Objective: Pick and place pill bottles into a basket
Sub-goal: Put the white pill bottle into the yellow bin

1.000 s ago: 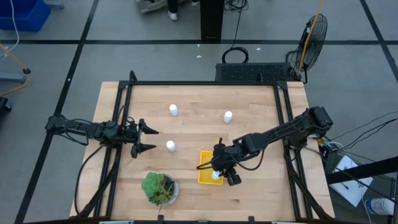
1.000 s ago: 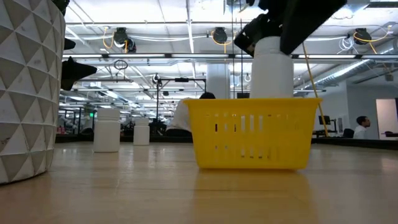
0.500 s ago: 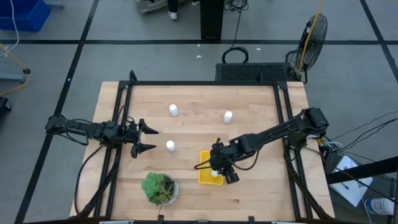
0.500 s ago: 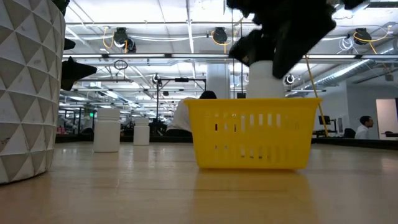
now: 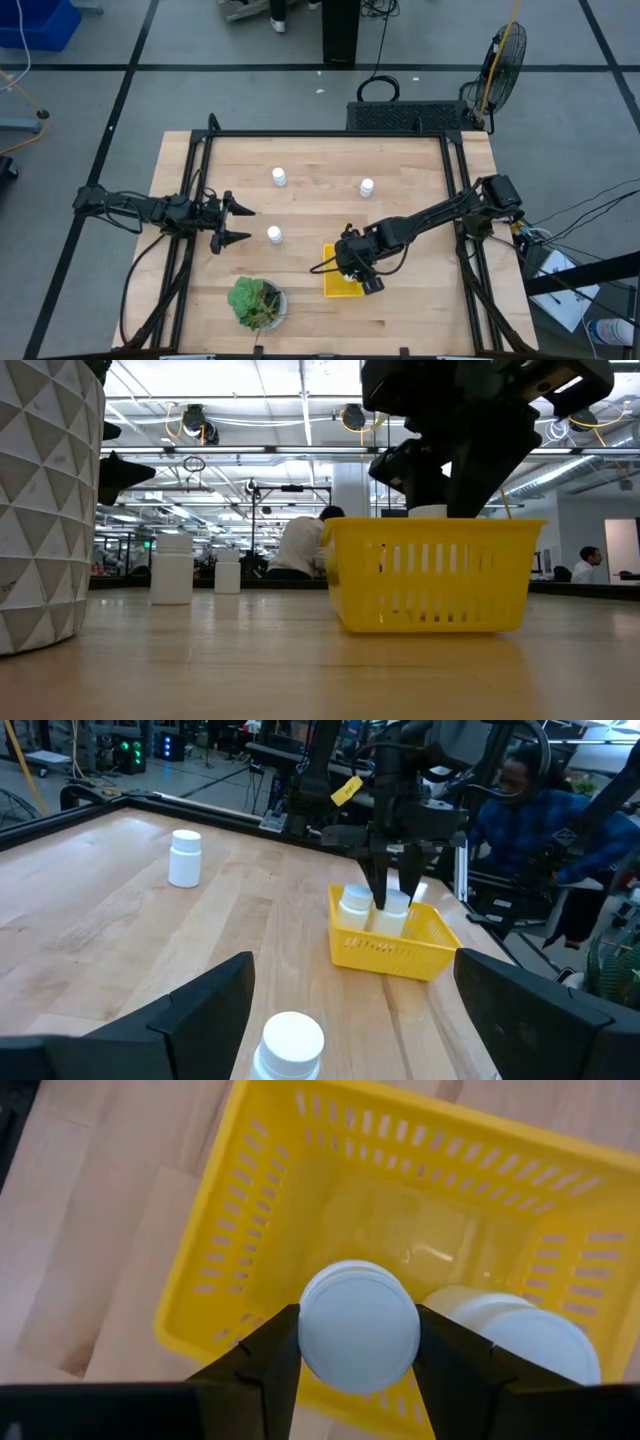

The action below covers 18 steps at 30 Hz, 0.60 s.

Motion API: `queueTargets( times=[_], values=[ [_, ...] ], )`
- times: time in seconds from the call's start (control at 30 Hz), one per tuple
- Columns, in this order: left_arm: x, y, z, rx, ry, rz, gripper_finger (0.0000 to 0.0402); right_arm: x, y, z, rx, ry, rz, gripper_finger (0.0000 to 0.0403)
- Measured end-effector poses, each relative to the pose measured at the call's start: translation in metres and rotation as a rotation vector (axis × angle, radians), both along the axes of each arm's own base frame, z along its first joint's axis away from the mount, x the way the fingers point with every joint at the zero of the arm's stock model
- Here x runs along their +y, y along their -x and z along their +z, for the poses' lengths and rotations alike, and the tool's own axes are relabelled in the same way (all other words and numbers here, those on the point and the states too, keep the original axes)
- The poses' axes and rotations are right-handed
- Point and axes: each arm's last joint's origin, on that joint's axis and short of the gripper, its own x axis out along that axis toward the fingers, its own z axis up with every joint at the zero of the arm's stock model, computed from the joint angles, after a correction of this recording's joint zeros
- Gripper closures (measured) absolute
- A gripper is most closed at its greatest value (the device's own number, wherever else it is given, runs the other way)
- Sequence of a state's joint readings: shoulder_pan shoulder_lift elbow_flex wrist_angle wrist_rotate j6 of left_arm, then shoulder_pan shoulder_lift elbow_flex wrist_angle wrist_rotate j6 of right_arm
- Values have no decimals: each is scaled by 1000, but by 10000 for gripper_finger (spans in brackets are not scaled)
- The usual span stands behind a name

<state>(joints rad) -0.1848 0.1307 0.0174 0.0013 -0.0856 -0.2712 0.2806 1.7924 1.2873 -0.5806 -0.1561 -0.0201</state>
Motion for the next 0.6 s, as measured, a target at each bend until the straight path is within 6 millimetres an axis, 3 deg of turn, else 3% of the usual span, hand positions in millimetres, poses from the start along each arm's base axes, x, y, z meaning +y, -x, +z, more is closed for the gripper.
queueTargets(
  times=[0.43,0.6],
  values=[
    [0,0,0,1,1,-8,55,-6,0,-1,-4,59,-13,246],
    [0,0,0,2,1,-8,55,-6,1,-1,7,60,-12,223]
  ],
)
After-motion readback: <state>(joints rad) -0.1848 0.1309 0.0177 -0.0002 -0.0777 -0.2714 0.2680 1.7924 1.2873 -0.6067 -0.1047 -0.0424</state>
